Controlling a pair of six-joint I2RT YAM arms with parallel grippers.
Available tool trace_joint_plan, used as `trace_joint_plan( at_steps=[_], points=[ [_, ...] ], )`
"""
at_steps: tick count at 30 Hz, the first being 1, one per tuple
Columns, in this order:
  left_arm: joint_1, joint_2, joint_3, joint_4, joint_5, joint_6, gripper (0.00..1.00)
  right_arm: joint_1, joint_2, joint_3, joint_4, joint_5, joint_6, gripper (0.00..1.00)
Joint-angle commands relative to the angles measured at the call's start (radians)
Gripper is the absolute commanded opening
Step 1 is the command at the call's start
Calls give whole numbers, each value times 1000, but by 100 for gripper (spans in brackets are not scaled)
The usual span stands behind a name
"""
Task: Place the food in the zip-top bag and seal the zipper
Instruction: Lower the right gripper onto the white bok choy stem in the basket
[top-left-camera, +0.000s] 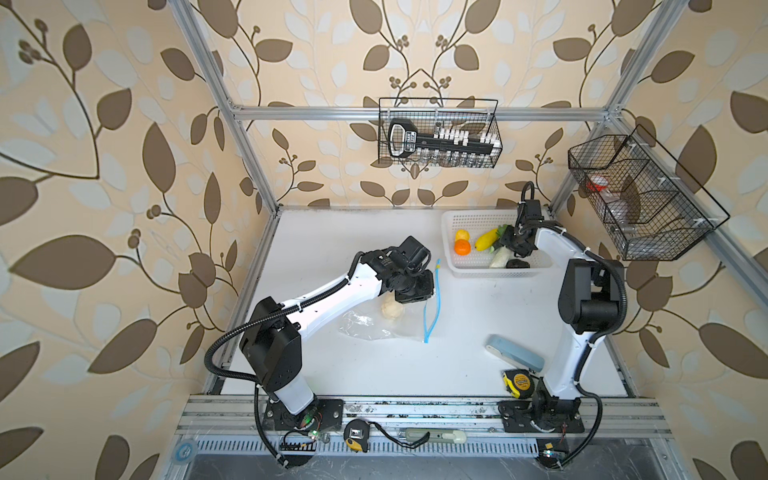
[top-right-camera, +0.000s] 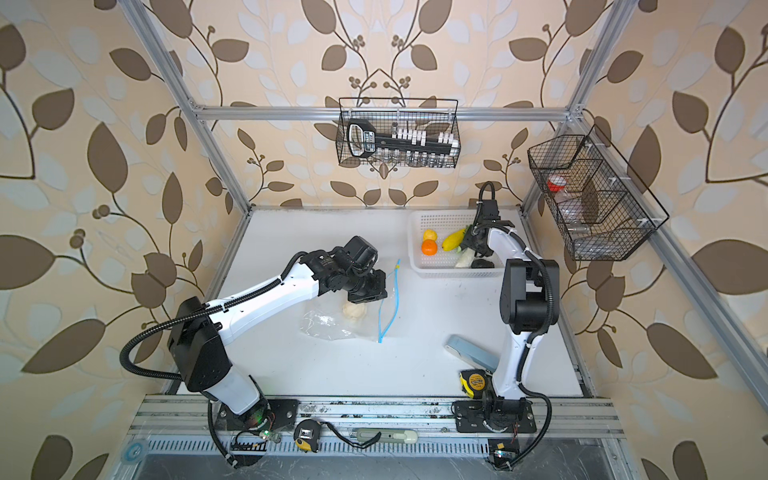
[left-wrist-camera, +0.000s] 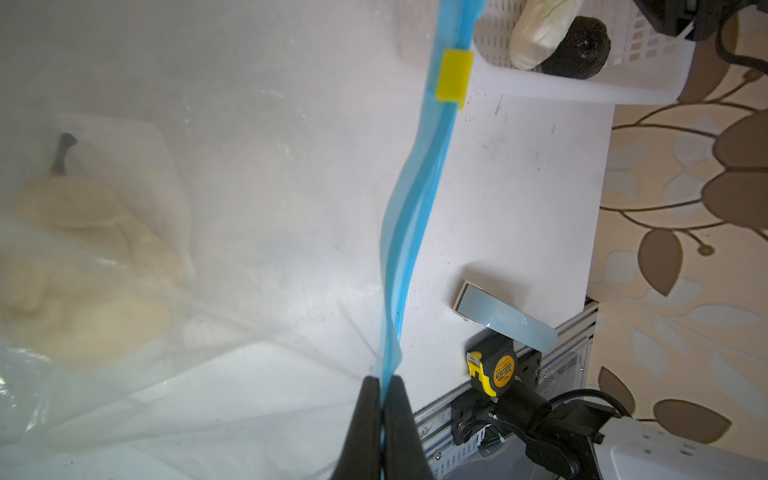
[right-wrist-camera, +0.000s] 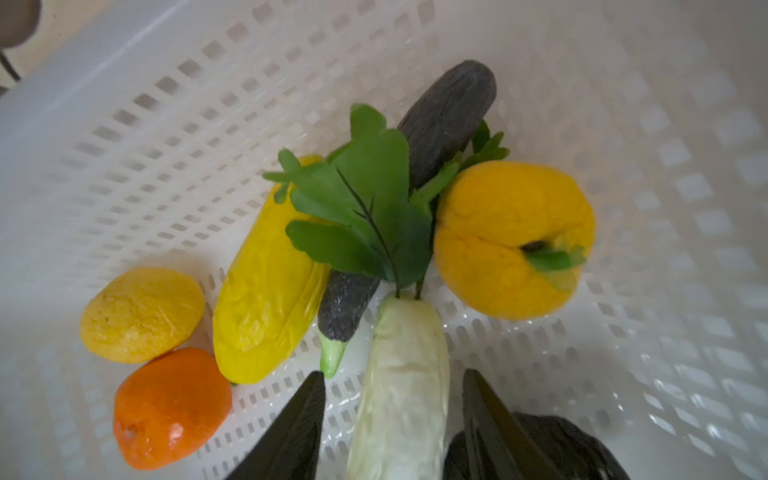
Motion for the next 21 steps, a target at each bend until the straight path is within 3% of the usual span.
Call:
trace_joint_plan(
  at_steps=[1, 10, 21],
  points=[
    [10, 7, 38, 1, 16, 18, 0, -6, 49, 46, -50, -28, 0, 52],
    [10, 17, 45, 1, 14, 16, 0, -9, 106, 73, -66, -25, -3, 51],
    [11, 27, 49, 3, 14, 15, 0, -9, 172, 137, -89, -48, -6, 62]
  ],
)
